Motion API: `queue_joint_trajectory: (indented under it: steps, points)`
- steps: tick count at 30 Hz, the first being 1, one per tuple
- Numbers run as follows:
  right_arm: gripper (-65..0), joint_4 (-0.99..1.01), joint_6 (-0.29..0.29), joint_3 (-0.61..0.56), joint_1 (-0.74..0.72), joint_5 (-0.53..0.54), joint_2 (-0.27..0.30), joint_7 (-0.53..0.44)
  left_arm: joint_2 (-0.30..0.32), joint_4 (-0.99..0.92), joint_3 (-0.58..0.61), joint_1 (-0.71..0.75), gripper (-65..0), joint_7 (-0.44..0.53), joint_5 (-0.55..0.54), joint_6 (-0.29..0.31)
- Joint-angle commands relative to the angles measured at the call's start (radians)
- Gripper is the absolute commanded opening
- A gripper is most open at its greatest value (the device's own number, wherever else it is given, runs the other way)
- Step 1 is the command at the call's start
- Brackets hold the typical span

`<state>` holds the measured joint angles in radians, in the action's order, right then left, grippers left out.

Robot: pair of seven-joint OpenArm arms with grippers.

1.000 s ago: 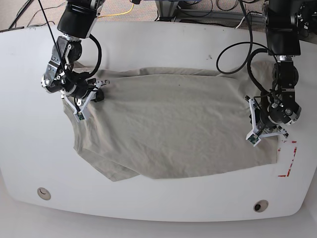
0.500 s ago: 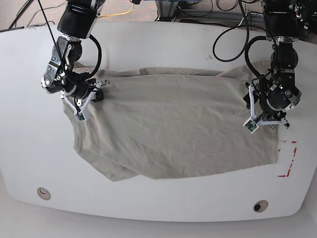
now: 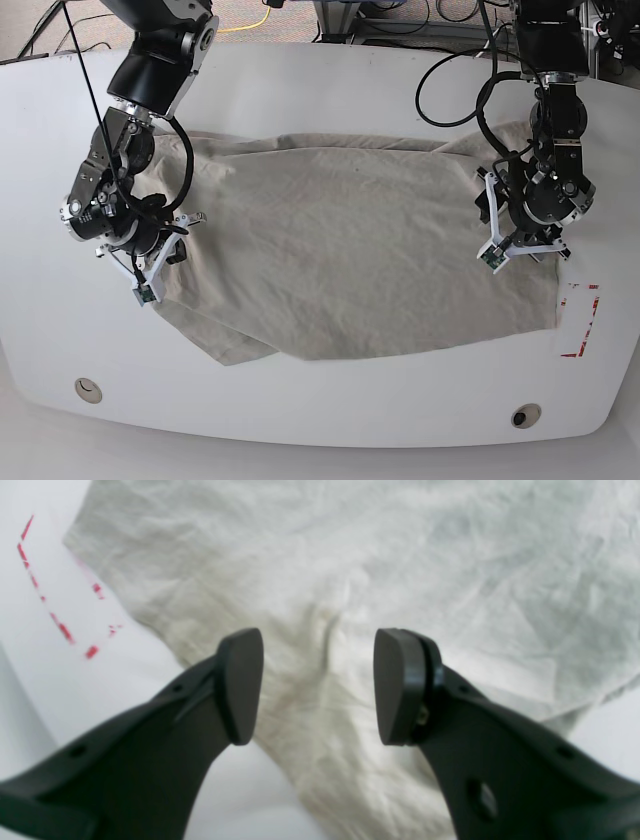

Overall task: Layout the t-shirt on the table in an organized manner, then fold the t-shirt properly
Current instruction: 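Move the right gripper to the shirt's corner and grasp it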

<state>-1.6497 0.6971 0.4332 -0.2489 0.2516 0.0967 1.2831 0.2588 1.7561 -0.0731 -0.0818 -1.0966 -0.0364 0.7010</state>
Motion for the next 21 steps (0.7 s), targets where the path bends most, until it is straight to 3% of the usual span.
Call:
queue_joint_trajectory:
  steps: [1,17,21]
  points:
    - [-63.6,0.006,0.001,0.002,-0.030,-0.002,0.008,-0.027,0.010,0.017,-0.003,-0.042,-33.2,0.019,-0.001,-0.003]
    - [-63.6,0.426,0.001,0.000,-0.115,-0.005,-0.001,-0.302,0.010,0.018,-0.001,-0.037,-33.2,0.019,-0.001,-0.003]
    - [-63.6,0.518,0.001,0.000,-0.119,-0.005,0.041,-0.369,0.010,0.018,-0.003,-0.037,-33.2,0.019,-0.001,-0.003]
